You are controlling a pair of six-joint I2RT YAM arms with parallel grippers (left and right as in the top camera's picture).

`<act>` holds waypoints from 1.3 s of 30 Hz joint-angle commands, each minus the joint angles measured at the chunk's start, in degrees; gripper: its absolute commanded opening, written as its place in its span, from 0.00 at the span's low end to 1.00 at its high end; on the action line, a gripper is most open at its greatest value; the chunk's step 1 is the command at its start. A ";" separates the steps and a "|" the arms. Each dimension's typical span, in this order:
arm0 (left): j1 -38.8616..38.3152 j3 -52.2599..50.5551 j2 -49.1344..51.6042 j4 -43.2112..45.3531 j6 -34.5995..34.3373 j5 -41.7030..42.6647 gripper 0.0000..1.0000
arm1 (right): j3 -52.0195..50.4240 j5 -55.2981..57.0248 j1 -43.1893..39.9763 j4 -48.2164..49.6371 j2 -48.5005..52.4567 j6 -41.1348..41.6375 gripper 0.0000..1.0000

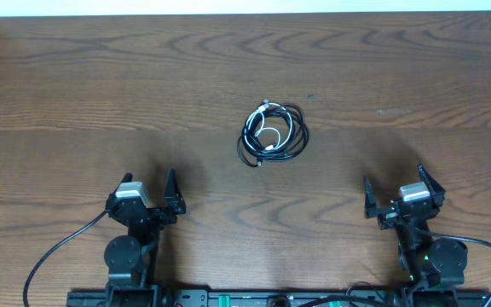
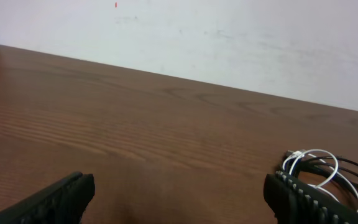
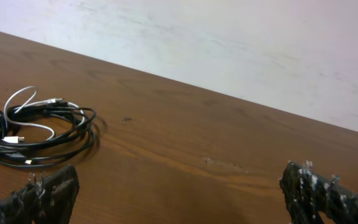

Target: Untangle cables

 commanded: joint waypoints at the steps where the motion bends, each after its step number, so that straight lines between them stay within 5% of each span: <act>1: -0.17 -0.50 0.15 -2.75 0.98 -0.81 0.93 | -0.13 -0.33 0.24 -0.17 0.13 -0.37 0.99; 34: -0.17 -0.50 0.26 -2.78 1.03 -0.85 0.93 | -0.13 -0.52 0.24 -0.09 0.13 -0.37 0.99; 39: -0.17 -0.46 4.50 -2.75 2.47 -0.76 0.93 | -0.13 -4.24 0.24 7.30 0.13 -0.74 0.99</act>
